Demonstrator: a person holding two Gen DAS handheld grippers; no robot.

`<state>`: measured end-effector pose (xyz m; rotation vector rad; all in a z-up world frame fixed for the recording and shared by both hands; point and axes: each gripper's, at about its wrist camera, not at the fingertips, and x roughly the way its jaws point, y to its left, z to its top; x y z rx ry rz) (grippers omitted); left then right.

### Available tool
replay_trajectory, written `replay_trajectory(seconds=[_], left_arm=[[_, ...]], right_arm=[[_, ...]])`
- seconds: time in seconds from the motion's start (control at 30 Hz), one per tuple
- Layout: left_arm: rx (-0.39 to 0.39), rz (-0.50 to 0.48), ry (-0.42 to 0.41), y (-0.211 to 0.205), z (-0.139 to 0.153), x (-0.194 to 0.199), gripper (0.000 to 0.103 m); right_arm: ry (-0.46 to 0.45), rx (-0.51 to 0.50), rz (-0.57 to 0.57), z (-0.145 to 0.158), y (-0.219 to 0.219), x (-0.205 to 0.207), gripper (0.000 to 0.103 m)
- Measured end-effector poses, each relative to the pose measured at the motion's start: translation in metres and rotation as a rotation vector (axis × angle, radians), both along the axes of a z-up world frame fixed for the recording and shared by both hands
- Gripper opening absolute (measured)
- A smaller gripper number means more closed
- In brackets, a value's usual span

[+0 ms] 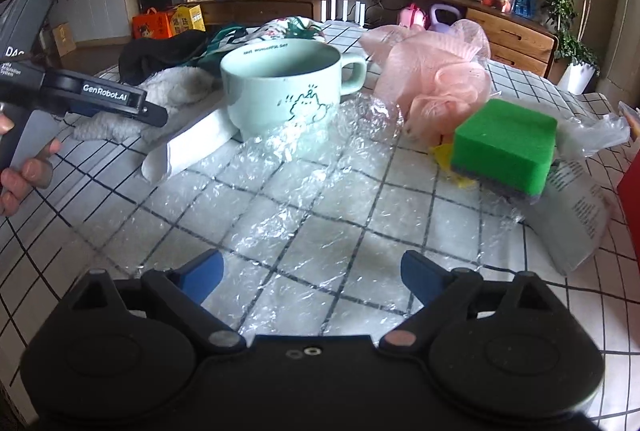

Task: Organize soft objects
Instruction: 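Lower the left gripper onto the white fluffy towel and close it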

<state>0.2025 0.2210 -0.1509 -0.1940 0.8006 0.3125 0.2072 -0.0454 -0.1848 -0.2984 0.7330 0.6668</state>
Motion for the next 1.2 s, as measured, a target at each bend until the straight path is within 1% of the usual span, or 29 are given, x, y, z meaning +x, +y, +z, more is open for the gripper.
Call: replay_trajectory(seconds=[0.1, 0.2, 0.27, 0.3, 0.37, 0.4, 0.47, 0.5, 0.53, 0.57, 0.6, 0.63, 0.67, 0.77, 1.0, 1.2], left_arm=[[-0.002, 0.007, 0.002, 0.0, -0.003, 0.0, 0.097], [0.018, 0.016, 0.0, 0.0, -0.004, 0.0, 0.088], [0.031, 0.026, -0.002, 0.0, -0.003, -0.001, 0.075], [0.039, 0.03, -0.003, 0.0, -0.002, -0.001, 0.073], [0.044, 0.037, -0.004, 0.001, -0.001, -0.001, 0.058], [0.046, 0.042, -0.004, 0.002, 0.0, -0.001, 0.055], [0.045, 0.047, -0.003, 0.003, 0.002, -0.001, 0.035], [0.043, 0.052, -0.003, 0.004, 0.004, -0.001, 0.033], [0.045, 0.059, -0.001, 0.005, 0.005, -0.001, 0.031], [0.046, 0.066, 0.0, 0.006, 0.006, -0.002, 0.026], [0.043, 0.072, -0.002, 0.007, 0.007, -0.003, 0.021], [0.04, 0.078, -0.004, 0.008, 0.008, -0.005, 0.017], [0.041, 0.086, -0.006, 0.009, 0.009, -0.007, 0.016], [0.051, 0.106, -0.024, 0.012, 0.017, -0.016, 0.013], [0.069, 0.116, -0.101, 0.01, 0.05, -0.044, 0.012], [0.088, 0.079, -0.167, -0.003, 0.088, -0.067, 0.012]], right_arm=[[-0.002, -0.009, 0.007, -0.001, 0.0, -0.001, 0.09], [-0.004, -0.007, 0.019, -0.001, -0.001, -0.002, 0.083], [-0.004, -0.005, 0.027, 0.0, -0.001, -0.003, 0.076], [-0.005, -0.004, 0.032, 0.0, -0.001, -0.004, 0.073], [-0.007, -0.007, 0.044, 0.001, 0.0, -0.005, 0.065], [-0.007, -0.007, 0.049, 0.002, 0.001, -0.006, 0.062], [-0.01, -0.01, 0.054, 0.004, 0.002, -0.009, 0.042], [-0.012, -0.014, 0.058, 0.004, 0.003, -0.01, 0.038], [-0.013, -0.016, 0.06, 0.005, 0.003, -0.011, 0.029], [-0.013, -0.017, 0.06, 0.005, 0.003, -0.012, 0.021], [-0.01, -0.016, 0.059, 0.006, 0.002, -0.013, 0.018], [-0.009, -0.017, 0.057, 0.006, 0.001, -0.014, 0.013], [-0.007, -0.015, 0.053, 0.007, -0.001, -0.014, 0.008], [-0.008, 0.004, 0.032, 0.012, -0.01, -0.017, 0.006], [-0.024, 0.071, 0.015, 0.038, -0.04, -0.038, 0.006], [-0.043, 0.123, 0.012, 0.07, -0.068, -0.059, 0.006]])
